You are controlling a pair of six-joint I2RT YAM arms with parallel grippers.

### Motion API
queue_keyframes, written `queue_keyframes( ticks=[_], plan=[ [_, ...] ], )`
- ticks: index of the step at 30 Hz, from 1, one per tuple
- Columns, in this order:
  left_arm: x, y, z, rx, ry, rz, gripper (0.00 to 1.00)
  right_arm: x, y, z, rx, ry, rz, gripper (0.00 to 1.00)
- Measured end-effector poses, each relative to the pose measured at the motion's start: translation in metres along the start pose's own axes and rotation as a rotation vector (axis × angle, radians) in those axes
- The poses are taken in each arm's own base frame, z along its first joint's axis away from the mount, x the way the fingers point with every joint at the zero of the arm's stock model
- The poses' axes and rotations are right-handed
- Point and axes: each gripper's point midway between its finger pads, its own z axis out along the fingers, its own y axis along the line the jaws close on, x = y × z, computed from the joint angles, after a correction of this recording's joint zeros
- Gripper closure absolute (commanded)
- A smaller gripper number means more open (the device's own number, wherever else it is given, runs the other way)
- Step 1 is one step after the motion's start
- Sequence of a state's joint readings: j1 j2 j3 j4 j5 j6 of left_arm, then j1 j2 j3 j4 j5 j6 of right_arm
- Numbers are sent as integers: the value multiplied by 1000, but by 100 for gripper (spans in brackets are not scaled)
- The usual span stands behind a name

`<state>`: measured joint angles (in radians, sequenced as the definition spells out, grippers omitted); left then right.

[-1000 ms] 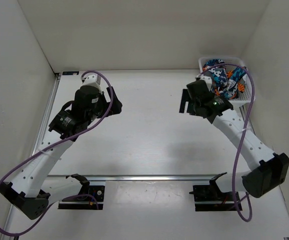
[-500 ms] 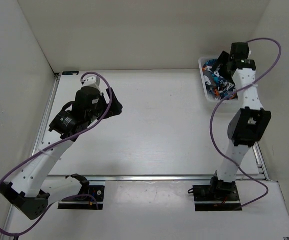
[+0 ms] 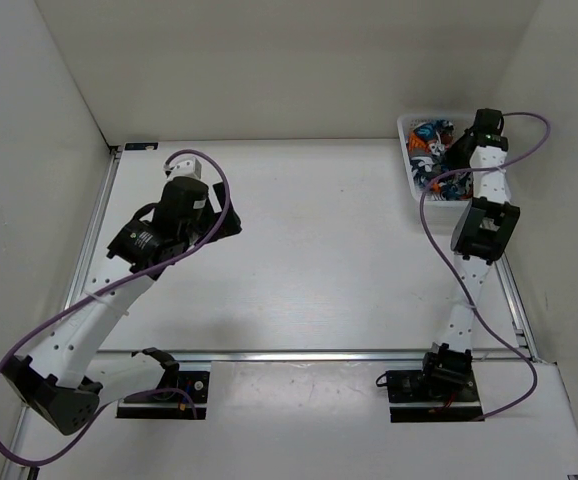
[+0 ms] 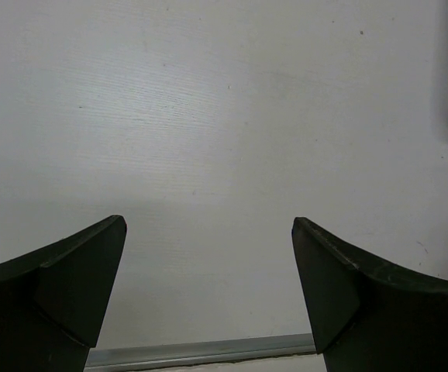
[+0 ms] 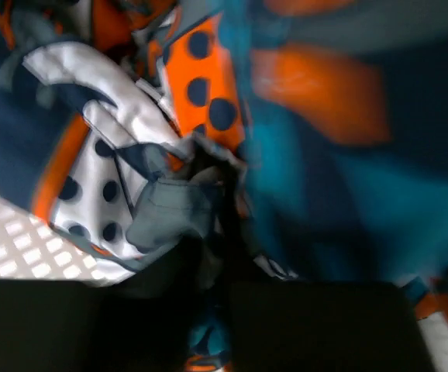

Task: Fold and stack the shorts
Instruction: Grab the shorts from the pile, then move the shorts to the center of the board

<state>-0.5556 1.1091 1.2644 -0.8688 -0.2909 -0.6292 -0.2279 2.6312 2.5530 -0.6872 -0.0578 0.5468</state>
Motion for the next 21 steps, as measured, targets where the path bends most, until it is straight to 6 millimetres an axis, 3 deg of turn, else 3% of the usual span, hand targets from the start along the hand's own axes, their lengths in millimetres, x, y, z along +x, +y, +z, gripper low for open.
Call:
queue_keyframes(
  ticks=[4, 6, 8, 11, 13, 15, 17, 19, 21],
  plan=[
    [0, -1, 3, -16, 14, 6, 0, -11, 6, -17, -1, -39, -1, 100],
    [-5, -9, 9, -10, 30, 11, 0, -11, 22, -49, -7, -53, -31, 100],
    [-9, -18, 18, -1, 39, 13, 0, -19, 51, -97, -49, -98, -74, 100],
    [-3, -19, 27, -15, 68, 14, 0, -35, 110, -200, -181, -223, -161, 100],
    [0, -15, 26, -39, 75, 3, 0, -45, 150, -284, -302, -340, -226, 100],
    [-2, -9, 20, -64, 60, -14, 0, -43, 188, -372, -442, -450, -302, 100],
    [-10, -1, 9, -90, 20, -31, 0, -29, 221, -455, -582, -544, -376, 100],
    [-20, 6, -7, -102, -24, -41, 0, -7, 241, -522, -711, -603, -435, 100],
    [-43, 11, -29, -105, -90, -60, 0, 21, 252, -573, -829, -616, -475, 100]
  ],
)
